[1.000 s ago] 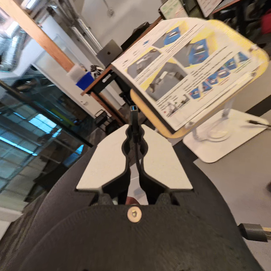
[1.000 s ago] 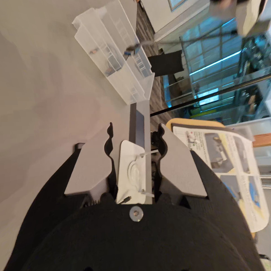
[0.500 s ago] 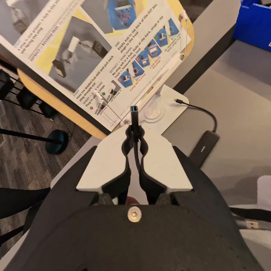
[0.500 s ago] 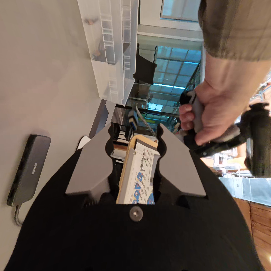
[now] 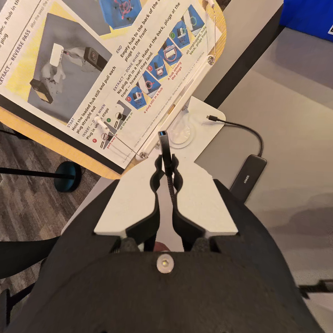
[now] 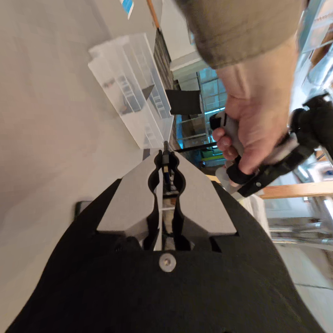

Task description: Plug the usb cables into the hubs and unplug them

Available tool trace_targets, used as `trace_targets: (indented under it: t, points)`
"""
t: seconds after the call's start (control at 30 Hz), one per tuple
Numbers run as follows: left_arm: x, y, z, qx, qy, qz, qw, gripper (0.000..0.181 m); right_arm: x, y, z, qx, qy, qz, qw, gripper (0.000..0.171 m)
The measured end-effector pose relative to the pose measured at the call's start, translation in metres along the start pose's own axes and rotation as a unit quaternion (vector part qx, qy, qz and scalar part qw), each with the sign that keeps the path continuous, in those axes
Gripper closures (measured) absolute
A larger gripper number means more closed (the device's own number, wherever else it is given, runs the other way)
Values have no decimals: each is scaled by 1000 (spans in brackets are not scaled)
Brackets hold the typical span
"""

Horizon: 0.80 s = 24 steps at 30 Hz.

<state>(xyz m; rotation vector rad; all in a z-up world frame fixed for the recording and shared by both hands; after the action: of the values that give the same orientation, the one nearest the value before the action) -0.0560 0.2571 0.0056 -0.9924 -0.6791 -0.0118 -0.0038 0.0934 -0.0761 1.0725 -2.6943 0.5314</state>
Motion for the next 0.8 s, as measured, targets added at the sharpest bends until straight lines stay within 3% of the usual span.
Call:
trace_targets:
  t: [0.13,0.23,0.37,0.43,0.57,0.67,0.8]
  points:
    - [-1,1,-1,-12,-6,-13,1000,162,-6,-12,-18,46,130,-71,988,165]
    - [-3,-1,2,-11,-7,-24,1000,138,-14,-13,-26,81,218,-109,966,166]
    - [-6,-33,-4,3,16,-118,993,136,-30,-12,-38,124,356,-161,912,165]
    - [-14,-56,-14,54,63,-174,981,137,-41,-12,-44,148,424,-183,875,165]
    - [-37,-93,-51,156,184,-278,930,137,-64,-17,-57,181,536,-247,787,165]
    - [-54,-98,-85,198,293,-312,882,126,-76,-23,-63,213,587,-298,722,165]
    - [-65,-84,-117,227,406,-287,837,114,-77,-27,-65,249,598,-334,684,165]
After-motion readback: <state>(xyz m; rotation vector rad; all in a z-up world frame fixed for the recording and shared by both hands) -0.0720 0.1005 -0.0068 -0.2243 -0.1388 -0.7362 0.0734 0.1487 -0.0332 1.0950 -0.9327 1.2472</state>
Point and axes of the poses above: each gripper's, where its closed fingertips meet, y out along the fingers, x out of its top, z = x × y across the jaws, the point moved 8 cm from there along -y, back along the fingers, and after that the axes turned 9 degrees about z, right-handed, at the moved point
